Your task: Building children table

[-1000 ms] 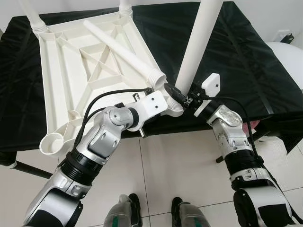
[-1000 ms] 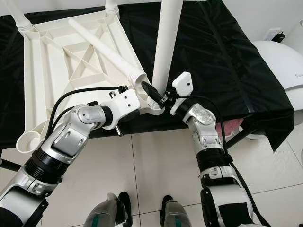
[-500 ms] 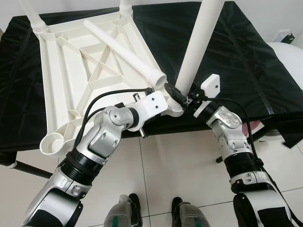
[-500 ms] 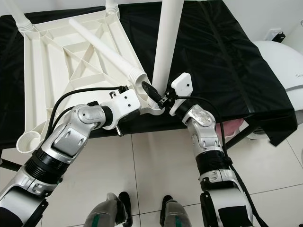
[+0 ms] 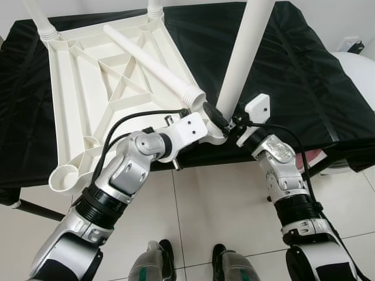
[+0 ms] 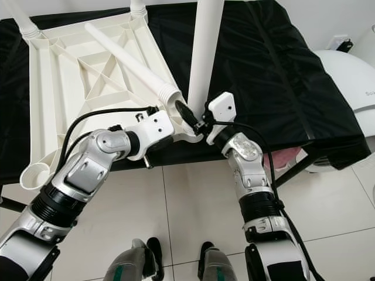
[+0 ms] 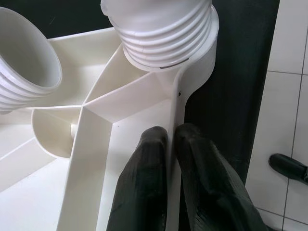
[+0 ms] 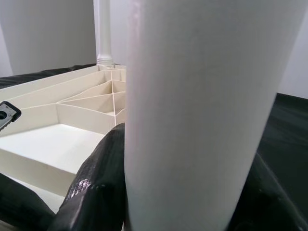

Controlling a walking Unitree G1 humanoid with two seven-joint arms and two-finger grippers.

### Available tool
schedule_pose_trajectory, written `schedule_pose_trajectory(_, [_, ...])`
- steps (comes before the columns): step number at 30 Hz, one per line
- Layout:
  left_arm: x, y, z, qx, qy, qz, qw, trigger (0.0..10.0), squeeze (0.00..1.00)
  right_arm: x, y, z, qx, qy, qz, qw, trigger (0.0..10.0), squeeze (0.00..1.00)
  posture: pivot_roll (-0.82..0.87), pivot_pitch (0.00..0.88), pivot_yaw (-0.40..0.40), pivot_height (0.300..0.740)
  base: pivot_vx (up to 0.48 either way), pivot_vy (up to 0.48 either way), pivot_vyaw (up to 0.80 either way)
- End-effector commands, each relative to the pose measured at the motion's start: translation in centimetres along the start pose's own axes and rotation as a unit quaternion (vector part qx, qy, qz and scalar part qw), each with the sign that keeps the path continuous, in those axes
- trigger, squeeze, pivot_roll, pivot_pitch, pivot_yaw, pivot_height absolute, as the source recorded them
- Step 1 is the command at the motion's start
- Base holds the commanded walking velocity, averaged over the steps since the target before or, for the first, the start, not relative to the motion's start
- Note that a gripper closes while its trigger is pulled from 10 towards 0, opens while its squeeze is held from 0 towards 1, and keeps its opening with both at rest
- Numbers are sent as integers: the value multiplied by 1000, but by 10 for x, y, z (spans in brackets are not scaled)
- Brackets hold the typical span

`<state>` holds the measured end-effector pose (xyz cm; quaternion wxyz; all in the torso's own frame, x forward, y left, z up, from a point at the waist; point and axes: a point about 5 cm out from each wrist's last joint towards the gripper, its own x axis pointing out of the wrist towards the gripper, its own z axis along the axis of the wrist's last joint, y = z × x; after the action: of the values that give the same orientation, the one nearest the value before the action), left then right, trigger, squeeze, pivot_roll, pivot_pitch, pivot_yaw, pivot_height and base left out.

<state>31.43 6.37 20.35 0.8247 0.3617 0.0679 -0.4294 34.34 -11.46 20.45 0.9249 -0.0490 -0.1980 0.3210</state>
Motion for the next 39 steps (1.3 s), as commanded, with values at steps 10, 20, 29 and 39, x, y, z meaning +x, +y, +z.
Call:
schedule_pose_trajectory(10, [6, -11, -2, -4, 2, -33, 999, 10000, 0, -8, 10, -13, 7, 31, -46, 998, 10000, 0, -121, 202, 12, 740, 0, 0, 0])
schedule_pose_trajectory(20, [7, -11, -2, -4, 2, -32, 999, 10000, 0, -8, 14, -9, -8, 23, -84, 996, 10000, 0, -121, 192, 8, 740, 0, 0, 0])
schedule_pose_trajectory(29, [7, -11, -1, -3, 0, -31, 1000, 10000, 0, -7, 24, -6, -15, 15, -117, 993, 10000, 0, -121, 188, 5, 740, 0, 0, 0])
schedule_pose_trajectory(39, [7, -11, -1, -3, 0, -32, 999, 10000, 0, -9, 25, -6, -27, 22, -161, 986, 10000, 0, -123, 196, 5, 740, 0, 0, 0])
